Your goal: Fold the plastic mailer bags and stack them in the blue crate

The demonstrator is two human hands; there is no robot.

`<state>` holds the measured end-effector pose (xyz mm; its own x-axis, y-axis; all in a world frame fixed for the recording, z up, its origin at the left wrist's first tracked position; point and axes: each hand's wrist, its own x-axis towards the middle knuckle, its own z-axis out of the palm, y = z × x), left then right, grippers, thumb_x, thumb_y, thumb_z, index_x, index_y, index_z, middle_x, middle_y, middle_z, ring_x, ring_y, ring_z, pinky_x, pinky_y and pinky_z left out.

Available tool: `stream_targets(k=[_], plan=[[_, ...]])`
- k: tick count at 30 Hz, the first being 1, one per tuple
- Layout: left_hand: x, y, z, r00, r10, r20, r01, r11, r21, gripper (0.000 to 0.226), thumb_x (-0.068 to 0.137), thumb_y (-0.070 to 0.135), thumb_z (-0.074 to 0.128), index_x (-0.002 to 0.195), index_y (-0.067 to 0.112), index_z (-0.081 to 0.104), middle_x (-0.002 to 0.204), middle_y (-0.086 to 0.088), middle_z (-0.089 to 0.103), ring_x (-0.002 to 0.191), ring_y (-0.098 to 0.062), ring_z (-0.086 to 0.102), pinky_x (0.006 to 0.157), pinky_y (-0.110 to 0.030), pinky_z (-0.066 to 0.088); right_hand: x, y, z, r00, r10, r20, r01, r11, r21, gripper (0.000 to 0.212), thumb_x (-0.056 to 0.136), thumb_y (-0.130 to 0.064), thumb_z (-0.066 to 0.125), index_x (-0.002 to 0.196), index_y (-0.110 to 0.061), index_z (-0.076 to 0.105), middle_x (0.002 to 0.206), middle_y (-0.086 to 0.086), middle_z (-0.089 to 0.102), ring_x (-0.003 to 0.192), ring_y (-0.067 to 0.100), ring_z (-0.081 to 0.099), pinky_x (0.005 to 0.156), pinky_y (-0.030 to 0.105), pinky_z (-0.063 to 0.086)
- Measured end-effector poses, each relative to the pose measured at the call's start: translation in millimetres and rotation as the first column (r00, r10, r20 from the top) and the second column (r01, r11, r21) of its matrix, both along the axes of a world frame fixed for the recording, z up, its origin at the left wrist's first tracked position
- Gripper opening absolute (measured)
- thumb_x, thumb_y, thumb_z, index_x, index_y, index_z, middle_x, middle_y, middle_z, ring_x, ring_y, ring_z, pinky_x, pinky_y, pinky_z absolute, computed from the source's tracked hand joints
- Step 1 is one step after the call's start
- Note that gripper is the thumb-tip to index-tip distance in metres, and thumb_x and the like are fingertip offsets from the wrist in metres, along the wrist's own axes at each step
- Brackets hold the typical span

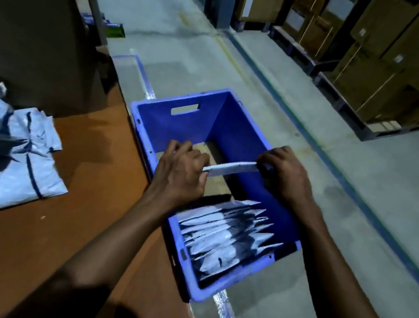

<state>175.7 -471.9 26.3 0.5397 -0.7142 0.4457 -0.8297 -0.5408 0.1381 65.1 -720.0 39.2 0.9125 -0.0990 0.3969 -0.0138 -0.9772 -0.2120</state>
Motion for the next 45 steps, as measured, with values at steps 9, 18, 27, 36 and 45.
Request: stream_targets(k=[9,18,27,36,45], plan=[[7,-43,-39,0.961,0.181,-0.207,0.003,0.745,0.667,0.031,0.092,0.033,0.063,0.118,0.015,0.061,0.122,-0.012,0.064,0.115,-0.034,0.062,0.092,-0.038,0.045,35,-19,-66,0.782,0.101,-0.615,-0.188,0.979,-0.079,0.020,0.092,-0.019,0.060,0.101,-0.018,0.078,0.097,0.009,0.070,0.101,0.034,0.063,0.080,0.045,0.055],[0,-50,-68,0.867,0.247,-0.434,0.145,0.707,0.692,0.039,0.089,0.020,0.067,0.126,0.015,0.057,0.130,-0.013,0.059,0.122,-0.034,0.059,0.096,-0.037,0.046,31,-20,-79,0.733,-0.006,-0.680,-0.039,0.998,-0.050,0.026,0.098,-0.021,0.057,0.113,-0.007,0.074,0.114,0.020,0.069,0.107,0.040,0.068,0.086,0.047,0.056],[-2,-49,-70,0.811,0.253,-0.528,0.179,0.752,0.635,0.042,0.088,0.021,0.068,0.129,0.023,0.059,0.134,-0.006,0.057,0.125,-0.029,0.056,0.097,-0.033,0.041,27,-5,-74,0.743,0.079,-0.664,-0.097,0.995,0.010,0.032,0.092,-0.020,0.065,0.119,-0.033,0.073,0.118,0.004,0.070,0.109,0.030,0.069,0.080,0.039,0.055],[-8,-22,-20,0.817,0.142,-0.559,0.163,0.872,0.461,0.039,0.091,0.022,0.064,0.129,0.031,0.063,0.124,0.003,0.068,0.120,-0.023,0.059,0.085,-0.032,0.043,21,23,-29,0.828,0.071,-0.555,-0.011,0.994,0.110,0.030,0.093,-0.037,0.074,0.123,-0.036,0.074,0.120,-0.007,0.075,0.112,0.017,0.069,0.082,0.029,0.050],[-17,115,53,0.898,0.117,-0.423,-0.092,0.993,0.079,0.022,0.094,0.018,0.065,0.113,0.022,0.075,0.110,-0.002,0.075,0.107,-0.027,0.068,0.084,-0.037,0.052,9,156,13,0.986,0.046,-0.163,-0.009,0.976,0.218,0.017,0.097,-0.044,0.068,0.110,-0.038,0.077,0.103,-0.014,0.074,0.099,0.009,0.064,0.066,0.030,0.045]])
